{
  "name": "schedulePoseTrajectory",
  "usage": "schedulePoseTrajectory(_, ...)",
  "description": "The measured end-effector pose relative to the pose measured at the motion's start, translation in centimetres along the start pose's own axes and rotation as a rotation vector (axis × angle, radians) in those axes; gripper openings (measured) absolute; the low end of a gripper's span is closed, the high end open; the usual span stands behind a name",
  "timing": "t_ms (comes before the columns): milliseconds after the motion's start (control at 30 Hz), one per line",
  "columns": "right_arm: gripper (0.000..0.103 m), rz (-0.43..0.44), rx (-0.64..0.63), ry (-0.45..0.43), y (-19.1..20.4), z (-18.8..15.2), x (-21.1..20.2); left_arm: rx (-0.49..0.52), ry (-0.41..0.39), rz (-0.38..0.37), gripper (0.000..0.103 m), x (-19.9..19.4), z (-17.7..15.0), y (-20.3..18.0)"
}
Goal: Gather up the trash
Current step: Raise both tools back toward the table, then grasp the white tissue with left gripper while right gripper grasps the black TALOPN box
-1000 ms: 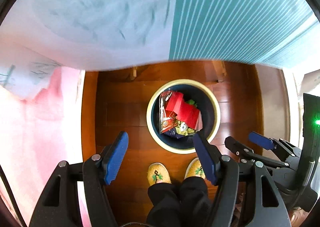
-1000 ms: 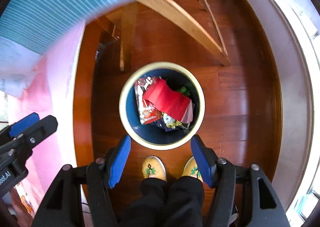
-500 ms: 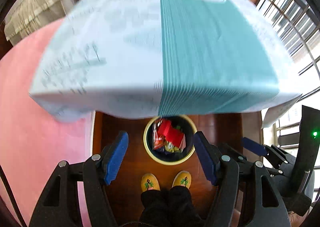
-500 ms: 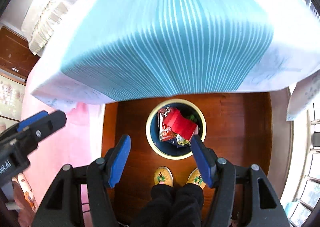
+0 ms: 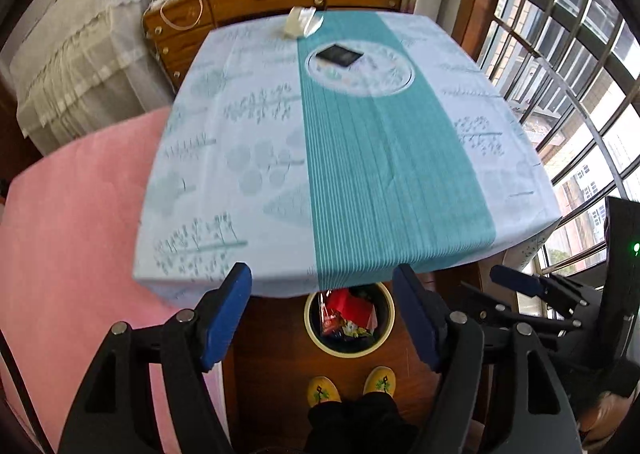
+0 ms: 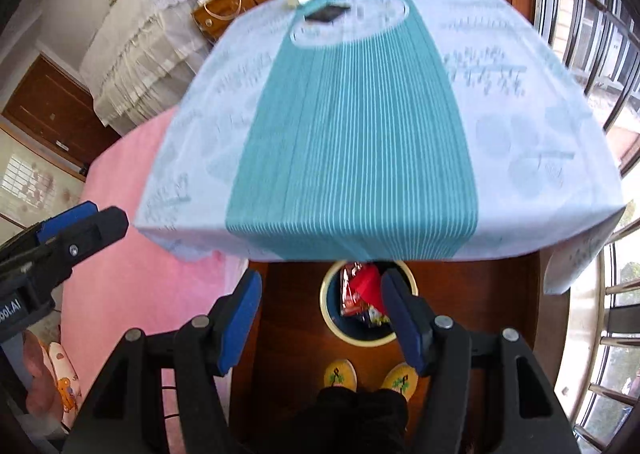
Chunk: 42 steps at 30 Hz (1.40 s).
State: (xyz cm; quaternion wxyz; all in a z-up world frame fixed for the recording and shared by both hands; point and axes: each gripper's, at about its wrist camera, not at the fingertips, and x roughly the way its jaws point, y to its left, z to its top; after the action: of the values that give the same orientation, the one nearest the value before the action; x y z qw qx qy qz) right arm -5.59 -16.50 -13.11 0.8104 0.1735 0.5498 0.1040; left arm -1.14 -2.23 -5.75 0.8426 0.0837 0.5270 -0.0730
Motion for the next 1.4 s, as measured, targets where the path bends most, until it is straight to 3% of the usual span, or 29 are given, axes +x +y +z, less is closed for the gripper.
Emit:
schedulePoseTrajectory(233,0.063,0.036,-0.052,-0.064,0.1,3.8,-2.9,-0.016,-0.03,0.008,0.072,-2.4,3.1,-0.3)
schedulePoseTrajectory(600,0.063,0.029,-0.115,-0.131,1.2,12.1,-3.6,0.001,-0.039,0.0,0.073,-1.2,8.8,0.9)
schedulePoseTrajectory(767,0.063,-0.011,-0.145,-0.147,2.3,16.5,-2.1,0.026,-0.022,-0.036,0.084,1.2,14.0,3.7)
schedulePoseTrajectory(1100,0.063,-0.109,-0.122,-0.12,4.4,29.0,5.8,0.201,0.041,-0.145,0.09,10.1,28.2,9.5)
schedulePoseTrajectory(1167,0.068,-0.135,-0.133,-0.103,4.5,30.8,8.1,0.229,0.051,-0.168,0.091,12.7,31.1,10.8)
schedulePoseTrajectory(1233,0.074,-0.161,-0.157,-0.085,4.7,32.7,10.7,0.245,0.065,-0.186,0.091,15.1,33.4,11.6)
schedulePoseTrajectory(1400,0.074,-0.169,-0.194,-0.005,3.9,35.6,16.6,0.256,0.105,-0.242,0.091,19.8,36.6,13.0)
